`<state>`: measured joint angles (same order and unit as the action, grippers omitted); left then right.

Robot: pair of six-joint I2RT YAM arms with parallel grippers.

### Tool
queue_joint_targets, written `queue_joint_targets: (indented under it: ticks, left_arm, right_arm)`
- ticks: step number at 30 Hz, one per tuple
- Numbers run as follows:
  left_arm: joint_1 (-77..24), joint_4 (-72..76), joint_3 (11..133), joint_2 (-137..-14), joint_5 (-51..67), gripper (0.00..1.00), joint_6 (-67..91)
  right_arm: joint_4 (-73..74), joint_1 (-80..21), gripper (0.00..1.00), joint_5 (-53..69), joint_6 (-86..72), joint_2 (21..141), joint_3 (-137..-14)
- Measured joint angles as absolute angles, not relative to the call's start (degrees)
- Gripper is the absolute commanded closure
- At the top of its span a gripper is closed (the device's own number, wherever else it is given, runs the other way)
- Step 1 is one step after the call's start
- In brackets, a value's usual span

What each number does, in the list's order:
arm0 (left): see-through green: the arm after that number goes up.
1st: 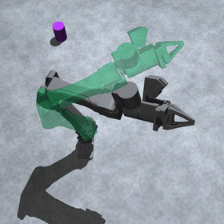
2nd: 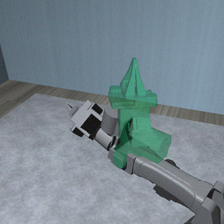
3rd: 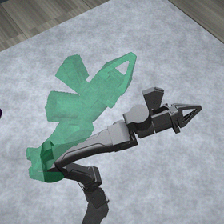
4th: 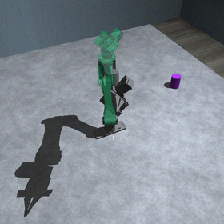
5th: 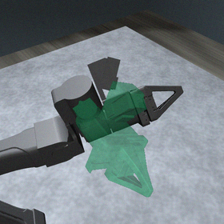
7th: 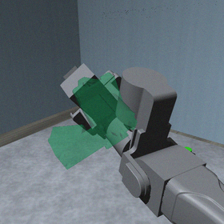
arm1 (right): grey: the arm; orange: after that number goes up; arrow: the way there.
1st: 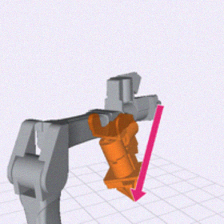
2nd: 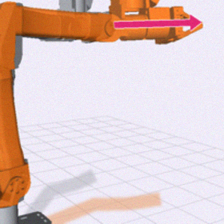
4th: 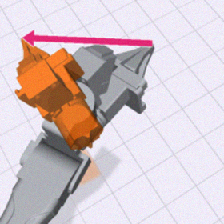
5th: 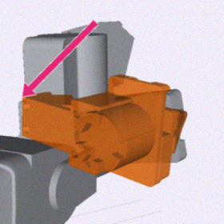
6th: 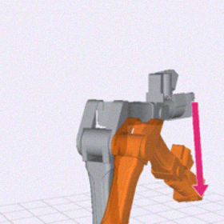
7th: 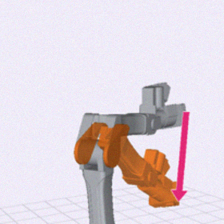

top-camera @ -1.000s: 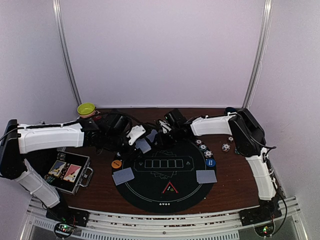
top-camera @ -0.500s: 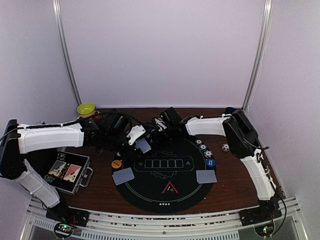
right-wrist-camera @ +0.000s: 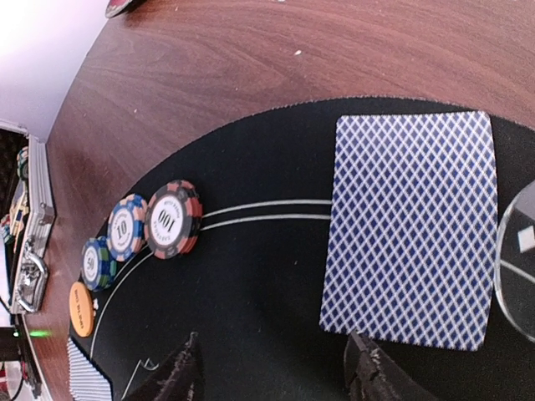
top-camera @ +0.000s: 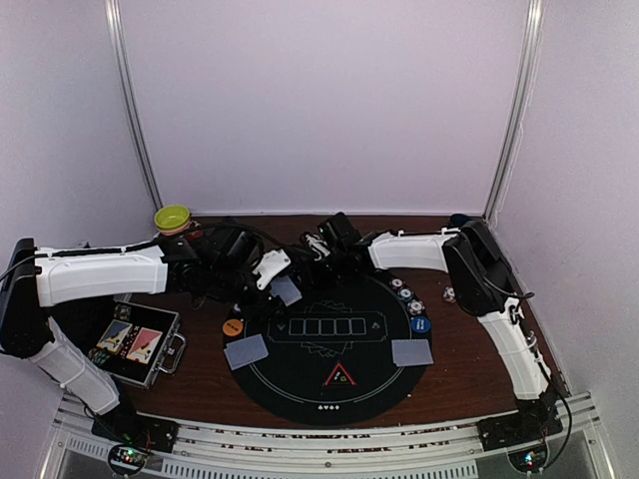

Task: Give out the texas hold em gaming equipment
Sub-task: Adjust the poker card in the dealer area.

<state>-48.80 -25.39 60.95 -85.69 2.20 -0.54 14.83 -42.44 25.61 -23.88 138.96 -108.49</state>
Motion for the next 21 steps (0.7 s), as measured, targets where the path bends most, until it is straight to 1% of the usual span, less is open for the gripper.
queue_joint_targets:
  ticks: [3, 7, 10, 15, 21]
  left_arm:
    - [-48.8, -25.4, 60.9, -85.7, 2.2, 0.35, -0.5]
    - [-48.8, -25.4, 60.9, -85.6, 2.3, 0.35, -0.5]
    - [-48.8, -25.4, 60.9, -85.1, 2.4, 0.35, -0.5]
    - [-48.8, -25.4, 60.9, -84.7, 2.8, 0.35, -0.5]
    - [-48.8, -25.4, 60.9, -84.7, 3.6, 0.35, -0.5]
  right_arm:
    - [15.9, -41.9, 0.28, 26.6, -23.6, 136.9, -106.7]
    - [17.3, -40.7, 0.15, 29.3, -22.1, 130.8, -102.8]
    - [16.6, -38.9, 0.1, 32.1, -21.3, 124.1, -98.7]
    - [13.6, -35.9, 0.1, 37.3, -19.9, 115.5, -92.4]
    - [6.9, -36.4, 0.12, 48.1, -22.3, 113.7, -86.0]
